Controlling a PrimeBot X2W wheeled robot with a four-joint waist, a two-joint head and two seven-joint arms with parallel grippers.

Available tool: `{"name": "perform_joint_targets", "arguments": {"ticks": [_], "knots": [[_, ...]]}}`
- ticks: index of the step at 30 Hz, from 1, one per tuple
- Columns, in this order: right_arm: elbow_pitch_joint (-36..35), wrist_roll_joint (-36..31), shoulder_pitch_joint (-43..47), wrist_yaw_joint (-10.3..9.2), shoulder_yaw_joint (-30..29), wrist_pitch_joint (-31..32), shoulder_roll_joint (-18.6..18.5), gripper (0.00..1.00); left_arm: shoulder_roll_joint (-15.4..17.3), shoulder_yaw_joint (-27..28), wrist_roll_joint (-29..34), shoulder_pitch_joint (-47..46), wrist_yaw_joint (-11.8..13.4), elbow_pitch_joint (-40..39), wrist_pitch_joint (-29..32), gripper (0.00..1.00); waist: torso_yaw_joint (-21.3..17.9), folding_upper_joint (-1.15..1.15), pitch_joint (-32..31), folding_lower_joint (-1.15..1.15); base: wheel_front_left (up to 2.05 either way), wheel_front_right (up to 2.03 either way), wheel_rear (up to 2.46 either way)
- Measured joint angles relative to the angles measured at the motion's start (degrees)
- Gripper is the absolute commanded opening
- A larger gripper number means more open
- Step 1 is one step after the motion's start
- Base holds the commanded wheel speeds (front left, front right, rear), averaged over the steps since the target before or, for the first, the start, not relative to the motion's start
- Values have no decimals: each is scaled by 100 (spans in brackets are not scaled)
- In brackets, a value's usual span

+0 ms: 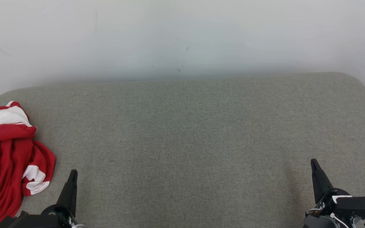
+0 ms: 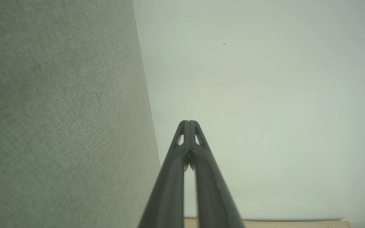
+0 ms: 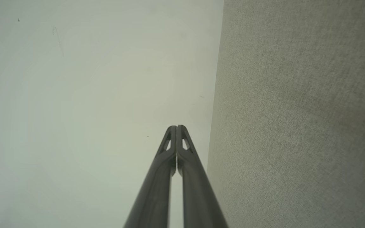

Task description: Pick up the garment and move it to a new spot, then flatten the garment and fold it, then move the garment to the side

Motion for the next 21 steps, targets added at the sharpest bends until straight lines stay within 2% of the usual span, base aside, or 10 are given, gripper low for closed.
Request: {"name": "perform_joint_targets", "arguments": {"ticks": [13,14,21], "knots": [[0,0,0,0,0,0,0,0,0,0,0,0,0,0,0,0,0,0,0,0,0,0,0],[0,0,0,0,0,1,0,100,0,0,0,0,0,0,0,100,0,0,0,0,0,0,0],[241,-2,216,0,56,-56,20,100,-54,-55,1,219,1,240,-58,100,-3,0,-16,0,0,0,0]]}}
